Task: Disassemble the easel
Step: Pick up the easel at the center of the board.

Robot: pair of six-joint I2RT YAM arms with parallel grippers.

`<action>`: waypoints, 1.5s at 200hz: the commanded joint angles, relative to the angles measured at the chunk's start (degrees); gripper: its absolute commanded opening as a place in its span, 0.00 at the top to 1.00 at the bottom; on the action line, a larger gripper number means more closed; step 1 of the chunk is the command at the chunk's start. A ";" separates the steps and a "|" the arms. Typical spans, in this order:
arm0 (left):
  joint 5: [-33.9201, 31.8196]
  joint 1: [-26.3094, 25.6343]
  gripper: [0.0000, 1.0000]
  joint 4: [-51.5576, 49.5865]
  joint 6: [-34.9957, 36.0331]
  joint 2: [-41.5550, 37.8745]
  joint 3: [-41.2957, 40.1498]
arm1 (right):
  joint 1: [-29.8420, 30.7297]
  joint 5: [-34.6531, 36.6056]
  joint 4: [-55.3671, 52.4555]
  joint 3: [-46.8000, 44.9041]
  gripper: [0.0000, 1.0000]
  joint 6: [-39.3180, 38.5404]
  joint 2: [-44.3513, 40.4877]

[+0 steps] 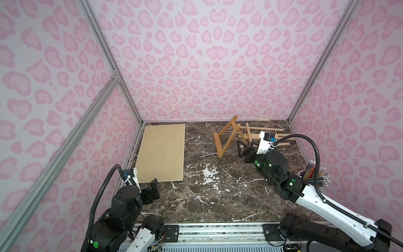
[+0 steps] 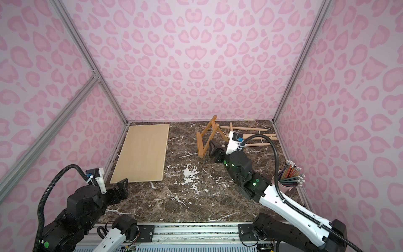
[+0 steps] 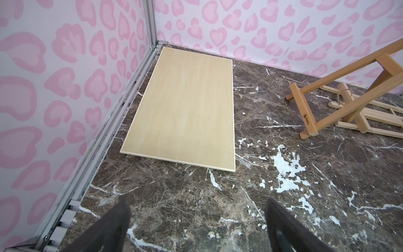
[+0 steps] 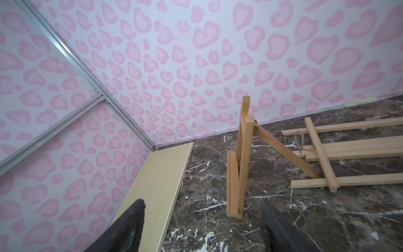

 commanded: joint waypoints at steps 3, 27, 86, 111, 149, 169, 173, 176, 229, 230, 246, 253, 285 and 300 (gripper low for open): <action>0.52 0.04 0.03 2.37 0.56 0.21 -0.11 | -6.05 -6.67 5.73 -5.58 0.21 3.97 -0.04; 0.74 -0.01 0.03 2.54 0.65 0.23 -0.19 | -10.62 -12.35 9.54 -6.33 0.32 4.60 6.17; 3.13 0.01 0.03 4.04 1.88 1.11 -0.96 | -10.76 -13.39 15.94 3.57 0.38 8.33 27.99; 7.08 0.02 0.03 5.86 3.93 4.01 -1.45 | -10.77 -10.61 16.43 7.41 0.38 10.14 34.69; 9.89 0.00 0.02 6.89 3.67 13.18 0.94 | -10.87 -8.66 16.28 12.99 0.38 8.45 42.32; 12.71 0.02 0.02 9.27 2.15 17.92 3.14 | -11.03 -8.19 17.32 14.10 0.38 7.99 44.50; 13.44 -0.01 0.02 10.05 1.80 18.80 3.64 | -10.97 -8.00 17.47 14.32 0.39 7.94 44.88; 13.91 0.02 0.02 10.61 1.54 19.53 3.99 | -11.10 -7.84 17.57 14.44 0.40 7.94 45.22; 25.96 -0.05 0.02 29.01 -0.32 35.07 13.12 | -11.65 -6.47 19.62 16.37 0.66 6.72 48.28; 26.16 -0.05 0.02 29.27 -0.36 35.45 13.36 | -11.65 -6.51 19.65 16.43 0.66 6.67 48.28; 29.07 -0.05 0.02 33.49 -1.15 41.09 17.65 | -11.65 -7.48 19.77 16.38 0.70 5.67 47.89; 30.32 -0.06 0.02 34.80 -0.87 43.74 20.04 | -11.65 -8.21 20.24 15.96 0.74 5.05 47.48; 34.63 0.12 0.02 37.66 1.18 55.98 34.01 | -11.46 -12.82 20.56 15.23 0.87 -0.45 44.76; 37.63 0.53 0.03 36.47 1.83 62.90 41.75 | -11.15 -14.05 19.19 15.31 0.93 -3.49 42.90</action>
